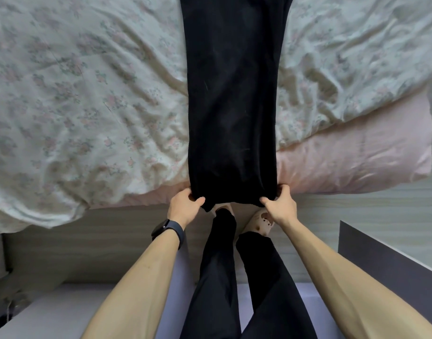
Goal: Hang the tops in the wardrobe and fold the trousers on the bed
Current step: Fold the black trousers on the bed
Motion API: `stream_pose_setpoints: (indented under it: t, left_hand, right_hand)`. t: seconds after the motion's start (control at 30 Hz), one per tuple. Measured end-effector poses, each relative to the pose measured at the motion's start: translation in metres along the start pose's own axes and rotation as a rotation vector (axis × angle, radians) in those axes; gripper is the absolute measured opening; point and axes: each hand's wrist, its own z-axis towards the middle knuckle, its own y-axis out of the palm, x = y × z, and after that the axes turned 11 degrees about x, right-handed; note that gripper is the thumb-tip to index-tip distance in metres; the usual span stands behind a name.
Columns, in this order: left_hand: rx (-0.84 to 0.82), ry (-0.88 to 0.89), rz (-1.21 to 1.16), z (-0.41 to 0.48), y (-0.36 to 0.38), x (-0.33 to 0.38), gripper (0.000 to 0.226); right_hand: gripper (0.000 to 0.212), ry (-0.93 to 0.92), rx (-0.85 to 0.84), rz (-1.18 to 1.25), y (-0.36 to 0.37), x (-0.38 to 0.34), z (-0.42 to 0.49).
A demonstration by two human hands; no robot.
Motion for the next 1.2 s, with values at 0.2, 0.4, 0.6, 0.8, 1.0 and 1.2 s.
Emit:
stream_pose_setpoints:
  t: [0.2,0.4,0.6,0.8,1.0,1.2]
  left_hand:
    - [-0.09,-0.039,0.092,-0.007,0.008,-0.022,0.058]
    - [-0.157,-0.136,-0.192,-0.076,-0.007,-0.025,0.037]
    - [-0.161,-0.123,-0.187,-0.164,-0.011,-0.033,0.041]
    - [0.032,-0.081,-0.247,-0.232,-0.02,-0.029,0.023]
    - [0.166,0.029,-0.217,-0.269,-0.038,-0.013,0.015]
    - [0.132,0.058,-0.055,-0.278,-0.05,-0.022,0.037]
  right_hand:
    - [0.035,-0.117,-0.115,-0.114,0.002,0.022,-0.005]
    - [0.041,-0.146,-0.327,-0.039,-0.055,0.029,-0.041]
    - [0.019,-0.133,-0.511,0.139,-0.12,0.056,-0.089]
    - [0.018,-0.121,-0.425,0.244,-0.155,0.083,-0.143]
    - [0.029,-0.125,-0.192,0.335,-0.173,0.083,-0.175]
    - [0.038,-0.095,-0.217,0.273,-0.186,0.083,-0.19]
